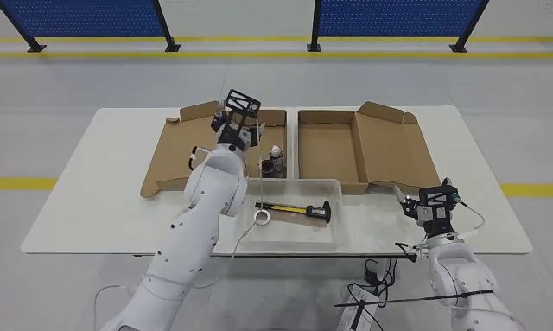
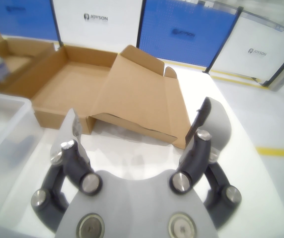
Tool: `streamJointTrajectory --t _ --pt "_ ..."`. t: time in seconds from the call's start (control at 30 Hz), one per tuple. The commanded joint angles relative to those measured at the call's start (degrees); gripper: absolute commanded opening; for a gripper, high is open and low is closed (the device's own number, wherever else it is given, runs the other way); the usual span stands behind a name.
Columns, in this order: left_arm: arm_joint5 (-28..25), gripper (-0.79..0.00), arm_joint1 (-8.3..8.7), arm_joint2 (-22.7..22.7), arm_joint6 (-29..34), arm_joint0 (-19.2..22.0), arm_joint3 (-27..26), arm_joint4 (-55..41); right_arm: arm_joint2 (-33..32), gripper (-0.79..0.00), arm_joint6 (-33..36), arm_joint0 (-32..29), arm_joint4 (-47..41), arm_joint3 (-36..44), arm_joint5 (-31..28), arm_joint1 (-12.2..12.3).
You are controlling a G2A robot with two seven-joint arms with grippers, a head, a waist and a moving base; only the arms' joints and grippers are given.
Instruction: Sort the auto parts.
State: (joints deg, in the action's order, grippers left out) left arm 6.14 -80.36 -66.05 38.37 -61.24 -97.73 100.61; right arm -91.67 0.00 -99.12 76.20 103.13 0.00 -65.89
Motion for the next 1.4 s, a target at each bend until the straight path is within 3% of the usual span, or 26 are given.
streamJointTrajectory --t 0.0,0.4,0.67,0.97,1.13,1.37 --pt "-0.3 0.0 0.25 -1.5 0.2 -1.8 -2.8 0.6 0.0 0.0 0.0 0.0 0.0 0.0 0.0 0.0" --pt "4.0 0.0 0.73 -7.9 1.2 -12.1 -12.5 0.3 0.0 0.0 0.0 0.0 0.0 0.0 0.0 0.0" --pt "6.7 0.0 0.6 -8.4 0.7 -19.2 -16.2 -0.7 0.0 0.0 0.0 0.0 0.0 0.0 0.0 0.0" --pt "6.1 0.0 0.68 -9.5 3.6 -26.3 -20.7 -1.2 0.0 0.0 0.0 0.0 0.0 0.0 0.0 0.0" --pt "4.0 0.0 0.86 -10.6 4.8 -28.5 -22.0 -1.0 0.0 0.0 0.0 0.0 0.0 0.0 0.0 0.0" --pt "1.8 0.0 0.93 -11.2 5.0 -28.1 -22.1 -1.1 0.6 0.0 0.5 0.4 -1.8 0.7 -2.3 -0.1"
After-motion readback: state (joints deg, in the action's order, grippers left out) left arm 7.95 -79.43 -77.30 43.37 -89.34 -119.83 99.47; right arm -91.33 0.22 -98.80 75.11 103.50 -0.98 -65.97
